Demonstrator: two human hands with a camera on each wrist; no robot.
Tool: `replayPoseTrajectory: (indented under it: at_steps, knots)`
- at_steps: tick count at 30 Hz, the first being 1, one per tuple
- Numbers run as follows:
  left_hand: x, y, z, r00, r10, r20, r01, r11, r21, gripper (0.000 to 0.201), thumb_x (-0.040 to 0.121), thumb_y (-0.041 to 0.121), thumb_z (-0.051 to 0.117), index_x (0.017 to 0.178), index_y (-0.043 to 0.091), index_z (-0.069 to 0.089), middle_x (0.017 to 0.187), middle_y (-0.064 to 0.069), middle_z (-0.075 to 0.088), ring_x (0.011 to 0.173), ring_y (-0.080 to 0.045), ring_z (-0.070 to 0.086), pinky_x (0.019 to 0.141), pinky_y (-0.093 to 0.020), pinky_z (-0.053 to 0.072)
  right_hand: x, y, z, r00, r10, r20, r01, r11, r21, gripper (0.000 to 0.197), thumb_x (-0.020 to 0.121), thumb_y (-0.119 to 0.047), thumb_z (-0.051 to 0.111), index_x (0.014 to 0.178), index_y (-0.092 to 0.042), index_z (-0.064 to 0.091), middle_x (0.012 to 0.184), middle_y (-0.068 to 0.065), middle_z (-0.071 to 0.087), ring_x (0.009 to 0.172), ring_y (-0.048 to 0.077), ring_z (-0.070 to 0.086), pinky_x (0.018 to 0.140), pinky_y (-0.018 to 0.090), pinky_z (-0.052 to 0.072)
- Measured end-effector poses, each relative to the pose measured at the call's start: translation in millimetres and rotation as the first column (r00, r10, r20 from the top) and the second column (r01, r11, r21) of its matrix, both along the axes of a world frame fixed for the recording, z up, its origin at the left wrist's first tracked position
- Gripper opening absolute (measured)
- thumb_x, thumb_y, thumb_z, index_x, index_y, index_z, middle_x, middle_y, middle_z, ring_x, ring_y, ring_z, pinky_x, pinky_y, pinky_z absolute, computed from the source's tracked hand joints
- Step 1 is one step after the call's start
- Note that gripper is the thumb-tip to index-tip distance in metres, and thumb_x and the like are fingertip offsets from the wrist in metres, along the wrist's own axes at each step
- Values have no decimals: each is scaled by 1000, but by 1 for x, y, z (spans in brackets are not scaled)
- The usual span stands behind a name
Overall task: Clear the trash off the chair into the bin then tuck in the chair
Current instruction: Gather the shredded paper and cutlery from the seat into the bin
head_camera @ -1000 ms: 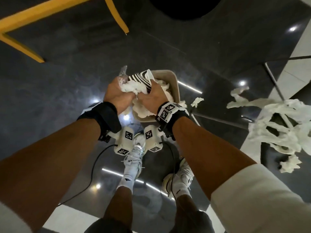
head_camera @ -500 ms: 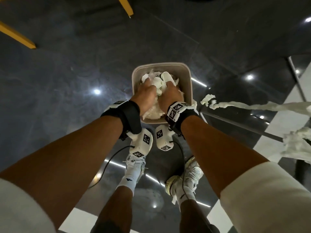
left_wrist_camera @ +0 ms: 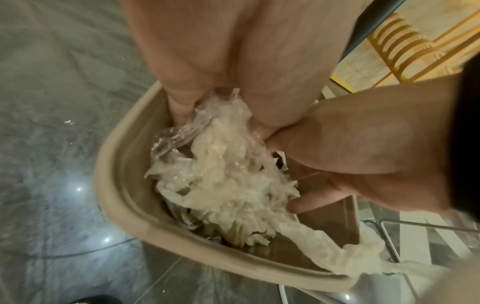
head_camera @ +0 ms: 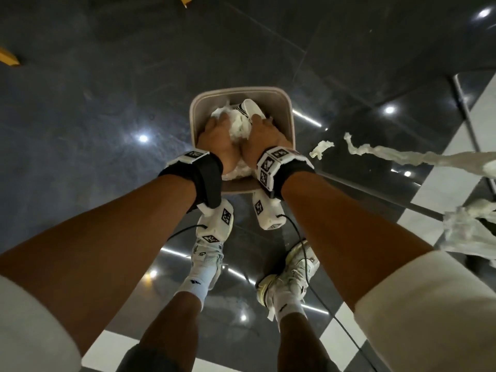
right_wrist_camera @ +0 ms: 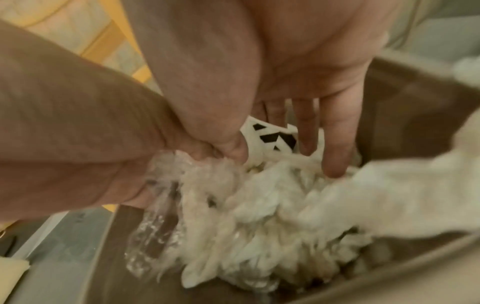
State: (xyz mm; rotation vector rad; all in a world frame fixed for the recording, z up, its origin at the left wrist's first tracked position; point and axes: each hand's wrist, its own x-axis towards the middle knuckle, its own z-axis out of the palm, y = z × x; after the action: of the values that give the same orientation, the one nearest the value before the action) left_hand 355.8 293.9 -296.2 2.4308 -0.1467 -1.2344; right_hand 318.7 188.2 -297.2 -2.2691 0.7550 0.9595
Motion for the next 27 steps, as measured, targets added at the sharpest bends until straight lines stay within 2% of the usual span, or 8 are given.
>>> replayPoseTrajectory:
  at_steps: [3,6,9,11,14,18,21,27]
  knots:
    - [6,-5,16,996,-80,50,79,996,31,80,76,54,47,149,30,25,152,-9,39,133,-35,48,103,-52,46,-7,-20,27,996,-24,81,31,996,-88,60,86,-43,59,141,-31,38,145,-2,45,119,29,59,94,50,52]
    - [12,-13,35,969,-171,177,150,980,128,76,86,54,47,152,26,22,156,-9,34,140,-35,38,105,-55,41,-9,-50,43,960,-178,214,191,981,-37,35,87,-36,52,122,-32,53,120,-3,59,104,21,63,89,41,54]
    - [15,-21,40,914,-218,342,200,976,86,62,89,52,40,143,21,41,140,-10,55,129,-34,50,105,-49,42,-16,-86,33,883,-406,237,427,903,-45,25,96,-30,53,119,-22,58,101,-6,59,94,12,56,83,24,43]
    - [14,-23,33,866,-256,429,264,964,43,53,89,46,41,135,21,50,133,-5,61,123,-30,55,103,-48,43,-25,-106,8,893,-415,174,440,888,-136,28,98,-20,49,123,-16,59,110,4,65,102,21,62,81,23,42]
    - [7,-25,14,778,-347,523,368,927,69,45,86,31,51,130,21,54,141,-1,50,130,-27,45,103,-48,37,-39,-122,-48,951,-302,-60,288,942,-170,34,98,-16,48,128,-3,59,131,19,61,121,35,58,96,36,47]
    - [-3,-18,-10,642,-393,658,399,905,151,43,78,28,59,121,23,59,143,-4,43,131,-30,40,102,-51,34,-59,-129,-121,973,14,-230,-49,988,-145,35,100,-18,49,131,-5,58,137,16,58,126,34,57,104,40,48]
    - [-1,-13,-26,588,-360,724,367,917,159,43,77,19,59,119,23,61,148,-8,42,135,-33,39,109,-54,29,-72,-134,-148,922,228,-315,-289,944,-163,34,98,-16,54,130,-8,60,136,14,59,126,35,57,104,42,46]
    - [18,-16,-40,572,-361,737,359,918,171,38,81,13,57,117,23,62,141,-3,48,128,-29,44,108,-50,28,-85,-144,-185,870,367,-328,-425,897,-122,35,91,-35,60,122,-19,59,127,7,63,113,33,64,93,42,53]
